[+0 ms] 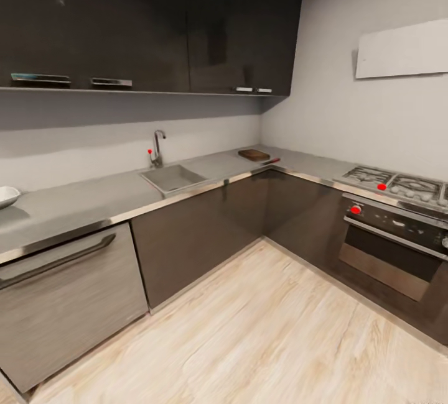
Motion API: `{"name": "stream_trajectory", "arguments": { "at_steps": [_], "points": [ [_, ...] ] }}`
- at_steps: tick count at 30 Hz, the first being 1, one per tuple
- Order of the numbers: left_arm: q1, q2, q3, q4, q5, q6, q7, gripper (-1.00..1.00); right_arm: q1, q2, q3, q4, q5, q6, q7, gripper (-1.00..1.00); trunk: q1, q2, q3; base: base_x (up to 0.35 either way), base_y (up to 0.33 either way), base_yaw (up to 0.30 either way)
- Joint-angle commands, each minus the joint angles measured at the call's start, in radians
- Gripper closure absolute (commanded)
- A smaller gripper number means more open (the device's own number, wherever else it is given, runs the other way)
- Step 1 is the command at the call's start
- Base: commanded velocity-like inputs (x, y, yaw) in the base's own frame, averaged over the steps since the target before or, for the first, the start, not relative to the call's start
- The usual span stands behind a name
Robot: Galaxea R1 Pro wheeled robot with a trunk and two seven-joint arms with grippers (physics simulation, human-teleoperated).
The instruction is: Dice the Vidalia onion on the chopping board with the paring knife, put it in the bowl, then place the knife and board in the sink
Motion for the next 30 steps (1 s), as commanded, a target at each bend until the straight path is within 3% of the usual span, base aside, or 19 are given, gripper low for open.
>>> {"name": "stream_trajectory", "arguments": {
  "at_steps": [1,11,30],
  "points": [
    [0.001,0.0,-0.001,-0.002,0.0,-0.001,0.0,-1.0,0.0,0.0,0.0,-0.001,0.0,-0.002,0.0,-1.0,0.001,0.0,-0.001,0.339,-0.019,-0.3],
    [0.001,0.0,-0.001,-0.002,0.0,-0.001,0.0,-1.0,0.0,0.002,0.0,-0.001,0.0,-0.002,0.0,-1.0,0.001,0.0,-0.001,0.342,-0.002,-0.265],
    [0.001,-0.001,-0.001,-0.003,-0.001,-0.005,0.0,-1.0,0.0,0.006,0.001,-0.001,0.0,-0.002,0.0,-1.0,0.001,0.0,-0.001,0.336,0.0,-0.014]
  ]
}}
